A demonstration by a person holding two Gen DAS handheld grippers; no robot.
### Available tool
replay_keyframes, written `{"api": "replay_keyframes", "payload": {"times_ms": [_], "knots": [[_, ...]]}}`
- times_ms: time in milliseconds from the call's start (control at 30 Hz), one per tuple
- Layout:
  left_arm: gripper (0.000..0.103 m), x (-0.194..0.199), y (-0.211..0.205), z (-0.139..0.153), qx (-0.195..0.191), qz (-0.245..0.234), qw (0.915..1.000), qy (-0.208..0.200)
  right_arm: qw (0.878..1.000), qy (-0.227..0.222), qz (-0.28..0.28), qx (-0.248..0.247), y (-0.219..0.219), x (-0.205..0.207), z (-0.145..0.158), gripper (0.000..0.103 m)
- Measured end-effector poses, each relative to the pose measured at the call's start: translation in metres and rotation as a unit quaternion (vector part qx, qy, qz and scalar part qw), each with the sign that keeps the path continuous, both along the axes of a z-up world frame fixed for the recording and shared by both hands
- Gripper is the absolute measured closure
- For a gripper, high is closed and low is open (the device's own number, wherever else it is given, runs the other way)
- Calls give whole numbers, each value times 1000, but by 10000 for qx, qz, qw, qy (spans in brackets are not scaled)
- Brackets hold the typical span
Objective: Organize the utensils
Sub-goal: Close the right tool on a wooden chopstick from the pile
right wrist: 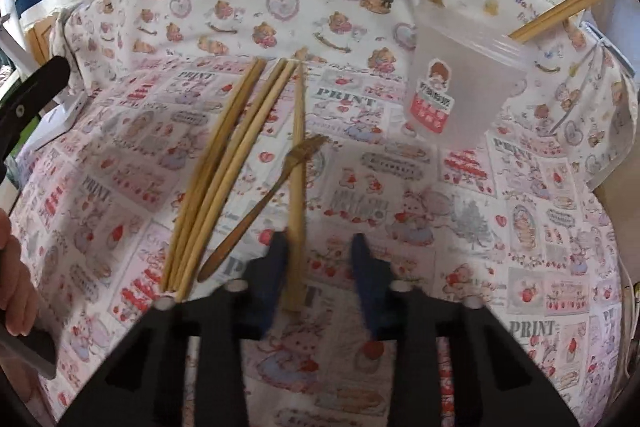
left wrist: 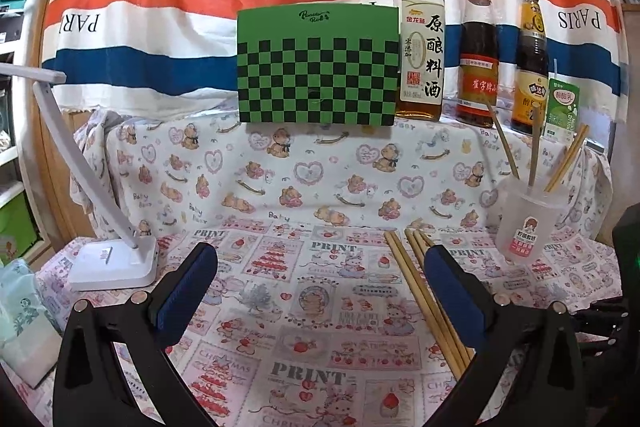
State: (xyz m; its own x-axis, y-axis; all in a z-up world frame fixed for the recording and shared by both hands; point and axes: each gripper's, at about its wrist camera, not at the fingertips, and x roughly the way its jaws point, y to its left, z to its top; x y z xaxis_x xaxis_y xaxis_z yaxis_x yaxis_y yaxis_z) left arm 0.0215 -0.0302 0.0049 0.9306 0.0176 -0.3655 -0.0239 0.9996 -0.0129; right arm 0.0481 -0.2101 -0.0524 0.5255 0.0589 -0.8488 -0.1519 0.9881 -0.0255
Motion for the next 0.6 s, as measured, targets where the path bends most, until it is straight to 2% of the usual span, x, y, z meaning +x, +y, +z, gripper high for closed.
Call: {"api": "replay_keyframes", "payload": {"times_ms": [33, 100, 200, 333, 400, 533, 600], "knots": [[1, -1, 0, 0, 9, -3, 10000, -20, 10000, -31, -17, -76, 1, 0, 0, 95], [1, 0, -1, 1, 33, 1, 10000, -23, 9999, -61, -50, -71, -1, 0, 0, 95], [1, 1, 0, 0, 57, 47, 10000, 23, 9992, -98, -233, 319, -9, 0, 5, 96], [0, 7, -2, -3, 290, 259, 9988, 297, 9949, -558, -368, 753, -19, -7, 25, 96], [0, 14, -1, -6, 205, 78, 9984, 515, 9918, -758, -395, 948, -24, -11, 34, 96], [1, 26, 8, -14, -119, 26, 9950, 988, 9876, -1054, -365, 1103, -26, -15, 47, 96], [1, 27, 9, -13, -266, -304, 9919, 1207, 9864, -1082, -350, 1187, -27, -15, 49, 96]]}}
